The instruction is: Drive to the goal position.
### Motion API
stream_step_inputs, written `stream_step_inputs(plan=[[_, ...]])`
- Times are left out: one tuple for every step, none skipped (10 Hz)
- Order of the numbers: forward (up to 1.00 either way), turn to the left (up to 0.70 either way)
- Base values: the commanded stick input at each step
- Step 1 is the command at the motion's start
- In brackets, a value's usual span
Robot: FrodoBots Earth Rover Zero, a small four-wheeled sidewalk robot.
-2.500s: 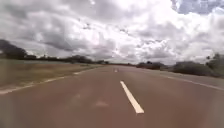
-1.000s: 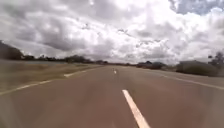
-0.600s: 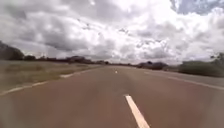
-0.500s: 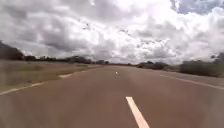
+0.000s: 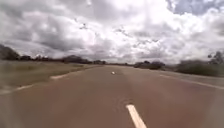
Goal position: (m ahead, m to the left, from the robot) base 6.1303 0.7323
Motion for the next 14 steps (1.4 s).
stream_step_inputs(plan=[[1.0, 0.0], [1.0, 0.0], [1.0, 0.0], [1.0, 0.0], [1.0, 0.0], [1.0, 0.0], [1.0, 0.0], [1.0, 0.0], [1.0, 0.0], [1.0, 0.0], [1.0, 0.0], [1.0, 0.0], [1.0, 0.0], [1.0, 0.0]])
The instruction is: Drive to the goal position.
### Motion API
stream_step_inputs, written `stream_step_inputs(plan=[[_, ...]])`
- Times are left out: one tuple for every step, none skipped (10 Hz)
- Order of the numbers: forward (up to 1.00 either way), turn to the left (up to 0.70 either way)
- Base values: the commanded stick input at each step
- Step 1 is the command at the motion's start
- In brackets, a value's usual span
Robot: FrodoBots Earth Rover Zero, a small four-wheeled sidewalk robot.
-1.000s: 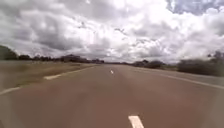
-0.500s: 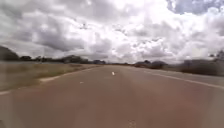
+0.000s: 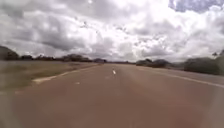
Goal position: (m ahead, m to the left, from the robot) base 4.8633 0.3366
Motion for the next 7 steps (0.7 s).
stream_step_inputs(plan=[[1.0, 0.0], [1.0, 0.0], [1.0, 0.0], [1.0, 0.0], [1.0, 0.0], [1.0, 0.0], [1.0, 0.0]])
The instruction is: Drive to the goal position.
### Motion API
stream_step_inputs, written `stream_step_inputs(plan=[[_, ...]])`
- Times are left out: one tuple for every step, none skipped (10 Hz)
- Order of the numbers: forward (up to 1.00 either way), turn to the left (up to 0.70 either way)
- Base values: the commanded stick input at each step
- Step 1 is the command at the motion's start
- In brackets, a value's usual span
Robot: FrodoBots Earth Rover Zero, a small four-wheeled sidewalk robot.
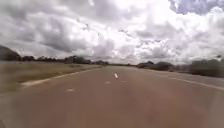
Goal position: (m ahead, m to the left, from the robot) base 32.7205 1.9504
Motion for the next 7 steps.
stream_step_inputs(plan=[[1.0, 0.0], [1.0, 0.0], [1.0, 0.0], [1.0, 0.0], [1.0, 0.0], [1.0, 0.0], [1.0, 0.0]])
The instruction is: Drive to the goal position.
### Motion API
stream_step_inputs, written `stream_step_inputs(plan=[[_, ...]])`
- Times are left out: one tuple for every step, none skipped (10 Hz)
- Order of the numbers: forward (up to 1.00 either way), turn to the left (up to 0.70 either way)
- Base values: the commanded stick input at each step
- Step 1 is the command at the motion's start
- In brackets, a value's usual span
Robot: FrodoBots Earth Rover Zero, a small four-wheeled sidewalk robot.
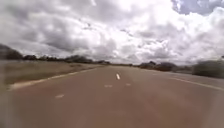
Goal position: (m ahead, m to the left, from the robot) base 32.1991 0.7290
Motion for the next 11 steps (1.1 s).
stream_step_inputs(plan=[[1.0, 0.0], [1.0, 0.0], [1.0, 0.0], [1.0, 0.0], [1.0, 0.0], [1.0, 0.0], [1.0, 0.0], [1.0, 0.0], [1.0, 0.09], [1.0, 0.04], [1.0, 0.0]])
